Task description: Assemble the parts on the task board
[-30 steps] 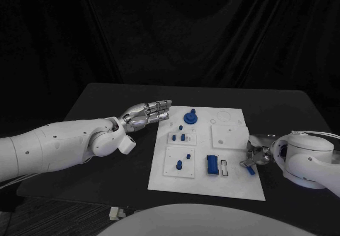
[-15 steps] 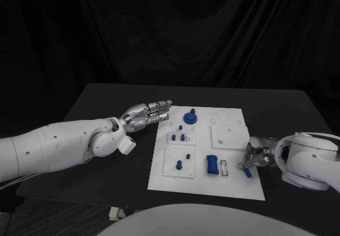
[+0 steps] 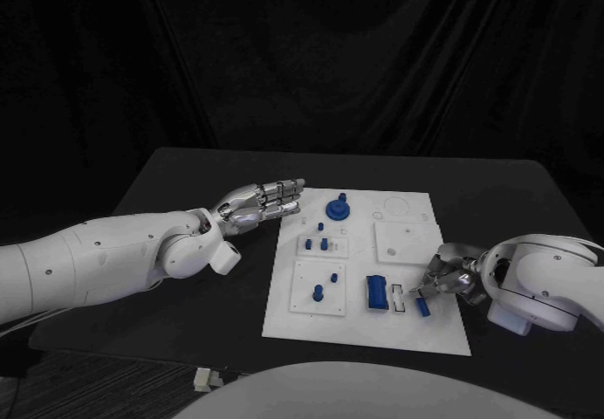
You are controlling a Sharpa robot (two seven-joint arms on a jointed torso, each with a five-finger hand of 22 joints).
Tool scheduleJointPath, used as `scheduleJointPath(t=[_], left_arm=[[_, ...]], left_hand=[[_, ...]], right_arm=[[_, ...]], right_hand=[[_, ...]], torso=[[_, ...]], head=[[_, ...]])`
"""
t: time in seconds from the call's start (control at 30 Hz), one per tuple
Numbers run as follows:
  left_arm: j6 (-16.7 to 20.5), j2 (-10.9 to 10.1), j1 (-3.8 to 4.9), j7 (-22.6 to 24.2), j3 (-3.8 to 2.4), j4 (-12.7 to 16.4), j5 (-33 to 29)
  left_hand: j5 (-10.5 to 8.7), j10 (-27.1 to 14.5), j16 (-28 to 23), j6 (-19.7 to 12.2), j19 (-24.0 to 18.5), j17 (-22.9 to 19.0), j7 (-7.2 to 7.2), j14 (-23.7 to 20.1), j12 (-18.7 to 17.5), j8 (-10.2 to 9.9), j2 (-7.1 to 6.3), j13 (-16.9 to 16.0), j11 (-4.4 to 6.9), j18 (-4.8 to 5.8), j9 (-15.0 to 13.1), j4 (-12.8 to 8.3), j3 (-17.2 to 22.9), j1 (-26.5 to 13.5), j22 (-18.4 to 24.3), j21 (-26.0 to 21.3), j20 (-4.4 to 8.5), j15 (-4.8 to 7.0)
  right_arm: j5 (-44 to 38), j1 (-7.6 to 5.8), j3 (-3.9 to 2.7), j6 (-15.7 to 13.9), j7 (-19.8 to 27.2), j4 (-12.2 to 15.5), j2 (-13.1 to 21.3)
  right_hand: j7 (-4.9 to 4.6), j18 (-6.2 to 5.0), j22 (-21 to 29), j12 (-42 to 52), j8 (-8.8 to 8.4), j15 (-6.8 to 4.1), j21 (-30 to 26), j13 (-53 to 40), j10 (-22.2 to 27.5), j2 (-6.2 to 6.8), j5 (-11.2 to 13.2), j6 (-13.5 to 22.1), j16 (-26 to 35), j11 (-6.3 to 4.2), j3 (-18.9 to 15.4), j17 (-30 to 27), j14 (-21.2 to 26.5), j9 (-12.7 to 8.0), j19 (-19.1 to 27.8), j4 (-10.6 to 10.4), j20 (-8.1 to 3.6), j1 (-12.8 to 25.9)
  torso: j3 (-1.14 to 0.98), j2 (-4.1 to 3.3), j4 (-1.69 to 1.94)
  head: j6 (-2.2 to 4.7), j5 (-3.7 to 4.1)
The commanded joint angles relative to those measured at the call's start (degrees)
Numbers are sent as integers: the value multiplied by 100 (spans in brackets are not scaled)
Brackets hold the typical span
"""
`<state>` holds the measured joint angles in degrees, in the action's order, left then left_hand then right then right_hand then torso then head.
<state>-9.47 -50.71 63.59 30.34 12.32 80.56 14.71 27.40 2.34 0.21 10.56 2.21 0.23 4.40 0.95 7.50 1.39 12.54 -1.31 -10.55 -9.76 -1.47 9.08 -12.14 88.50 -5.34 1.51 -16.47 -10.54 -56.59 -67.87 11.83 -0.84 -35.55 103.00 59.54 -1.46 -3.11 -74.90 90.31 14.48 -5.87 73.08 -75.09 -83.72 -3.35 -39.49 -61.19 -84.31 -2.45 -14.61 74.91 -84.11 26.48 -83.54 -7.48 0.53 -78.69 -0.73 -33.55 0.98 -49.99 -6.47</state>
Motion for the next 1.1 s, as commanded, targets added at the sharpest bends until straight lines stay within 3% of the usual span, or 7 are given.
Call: scheduleJointPath(t=[0.03,0.43,1.1], left_arm=[[-70,15,-9,48,-6,5,-38],[-80,19,-10,35,-6,3,-38],[-104,27,-10,5,-6,3,-38]], left_hand=[[23,9,11,45,15,6,3,-12,24,20,33,-9,-32,-10,-8,-29,10,28,8,31,-29,-36],[23,9,11,45,15,6,3,-12,24,20,33,-9,-32,-10,-8,-29,10,28,8,31,-29,-36],[24,11,12,44,15,6,1,-9,23,20,35,-9,-39,-6,-8,-35,11,25,11,30,-29,-43]], right_arm=[[908,-10,1,-418,-81,-25,-35],[1309,-4,2,-682,-84,-101,-149],[1084,53,3,-627,-107,-219,-248]], right_hand=[[-8,-68,-987,-31,15,-40,-39,-1491,-628,-134,-32,-18,15,-52,24,159,-355,2,18,-24,-23,-61],[-10,-70,-984,-31,11,-40,-56,-1491,-628,-162,-10,-4,20,-50,30,148,-352,5,23,-43,-25,-34],[-14,-73,-981,-31,5,-37,-81,-1491,-628,-184,89,37,28,-47,36,132,-349,17,28,-61,-26,8]], torso=[[1,-2,5],[4,-4,4],[-1,-5,0]], head=[[-1,12],[-1,13],[-1,-3]])
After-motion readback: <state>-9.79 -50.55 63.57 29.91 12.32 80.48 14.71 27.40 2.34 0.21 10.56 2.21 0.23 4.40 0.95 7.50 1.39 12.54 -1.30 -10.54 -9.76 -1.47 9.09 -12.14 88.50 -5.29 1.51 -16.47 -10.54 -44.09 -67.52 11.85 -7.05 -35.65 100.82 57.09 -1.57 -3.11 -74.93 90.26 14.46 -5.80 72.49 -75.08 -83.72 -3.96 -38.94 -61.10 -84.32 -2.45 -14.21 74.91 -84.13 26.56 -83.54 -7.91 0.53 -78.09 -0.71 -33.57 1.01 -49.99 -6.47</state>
